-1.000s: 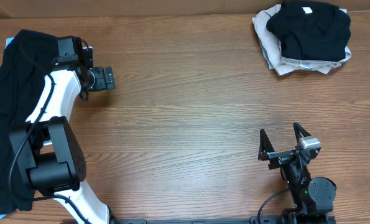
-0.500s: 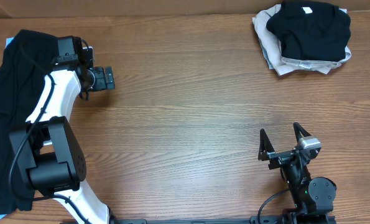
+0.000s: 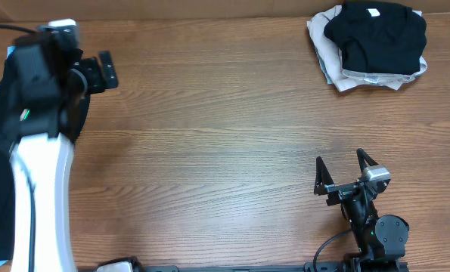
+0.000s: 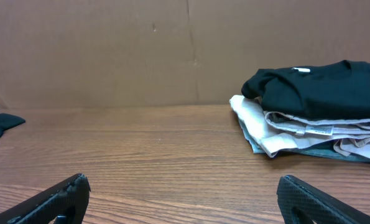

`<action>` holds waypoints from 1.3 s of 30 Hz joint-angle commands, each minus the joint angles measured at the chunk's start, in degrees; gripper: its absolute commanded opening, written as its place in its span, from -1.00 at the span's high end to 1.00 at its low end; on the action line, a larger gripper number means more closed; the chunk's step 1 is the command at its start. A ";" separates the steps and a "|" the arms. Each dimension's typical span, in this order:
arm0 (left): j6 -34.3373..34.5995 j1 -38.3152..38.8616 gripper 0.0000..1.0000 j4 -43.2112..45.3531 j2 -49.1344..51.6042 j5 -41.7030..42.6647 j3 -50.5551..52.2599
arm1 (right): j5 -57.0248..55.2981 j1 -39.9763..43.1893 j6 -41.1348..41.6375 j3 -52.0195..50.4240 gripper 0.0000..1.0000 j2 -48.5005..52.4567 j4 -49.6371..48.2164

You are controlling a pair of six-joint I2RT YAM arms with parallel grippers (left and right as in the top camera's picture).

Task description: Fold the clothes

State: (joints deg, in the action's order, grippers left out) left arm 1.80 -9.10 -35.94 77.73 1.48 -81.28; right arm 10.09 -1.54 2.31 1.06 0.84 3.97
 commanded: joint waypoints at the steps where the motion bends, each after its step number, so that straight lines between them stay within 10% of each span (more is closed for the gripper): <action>1: 1.18 0.13 -1.00 -0.09 -8.81 0.00 -0.46 | 0.04 -0.28 -0.20 -0.61 -1.00 -0.68 -0.20; 12: 0.55 0.13 -1.00 1.60 -24.55 -1.16 4.35 | 0.07 -0.28 -0.20 -0.61 -1.00 -0.68 -0.20; 24: 0.55 2.56 -1.00 44.74 -47.32 7.04 52.68 | 0.07 -0.28 -0.20 -0.61 -1.00 -0.68 -0.20; 39: 1.03 8.28 -1.00 49.77 -69.24 3.10 80.39 | 0.04 -0.28 -0.20 -0.61 -1.00 -0.68 -0.20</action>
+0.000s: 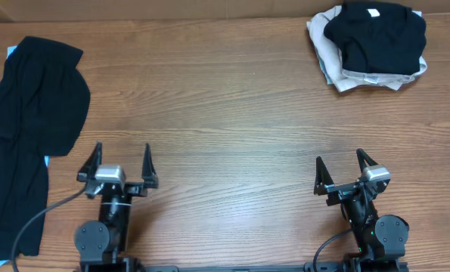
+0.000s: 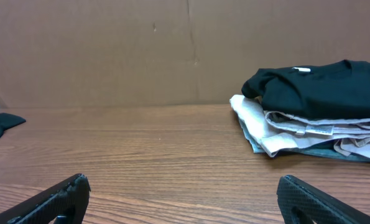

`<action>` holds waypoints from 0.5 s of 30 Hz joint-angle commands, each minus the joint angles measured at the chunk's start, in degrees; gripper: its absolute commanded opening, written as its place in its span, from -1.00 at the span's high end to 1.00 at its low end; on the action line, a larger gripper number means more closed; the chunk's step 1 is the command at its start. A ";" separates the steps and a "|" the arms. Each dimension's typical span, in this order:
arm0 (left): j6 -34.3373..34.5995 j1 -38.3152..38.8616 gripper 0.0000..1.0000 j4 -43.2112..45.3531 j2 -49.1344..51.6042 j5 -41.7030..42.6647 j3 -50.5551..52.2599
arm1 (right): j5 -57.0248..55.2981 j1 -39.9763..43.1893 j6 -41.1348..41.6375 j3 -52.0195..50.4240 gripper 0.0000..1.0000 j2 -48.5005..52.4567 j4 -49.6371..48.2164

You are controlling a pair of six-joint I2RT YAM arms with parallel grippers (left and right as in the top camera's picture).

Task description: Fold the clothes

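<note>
A loose black garment (image 1: 28, 121) lies spread along the table's left edge, unfolded. At the far right corner stands a stack of folded clothes (image 1: 372, 45), a black piece on top of beige and grey ones; the right wrist view shows the same stack (image 2: 309, 109). My left gripper (image 1: 120, 158) rests open at the near left, holding nothing, right of the black garment. Near the front right my right gripper (image 1: 339, 163) also stands open and empty, and in its own view the right gripper (image 2: 185, 190) faces bare wood.
A brown cardboard wall (image 2: 110, 50) closes off the table's far side. A bit of pale blue (image 1: 11, 51) peeks from under the black garment's top left corner. The wooden table (image 1: 225, 128) stretches between the two piles.
My left arm was stretched over the black garment at the far left; now it is drawn back to the near edge, gripper open and empty. The garment lies uncovered. The right arm stayed still.
</note>
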State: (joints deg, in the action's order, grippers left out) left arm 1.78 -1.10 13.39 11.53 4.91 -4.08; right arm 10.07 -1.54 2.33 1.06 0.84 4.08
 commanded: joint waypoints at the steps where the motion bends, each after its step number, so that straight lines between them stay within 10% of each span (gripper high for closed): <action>1: 1.16 0.28 -1.00 -0.26 -3.93 -0.02 3.91 | 0.07 -0.28 -0.22 -0.61 -1.00 -0.68 -0.31; 15: -0.33 0.09 -0.99 -17.64 -11.34 -1.92 3.80 | 0.07 -0.28 -0.20 -0.61 -1.00 -0.68 -0.31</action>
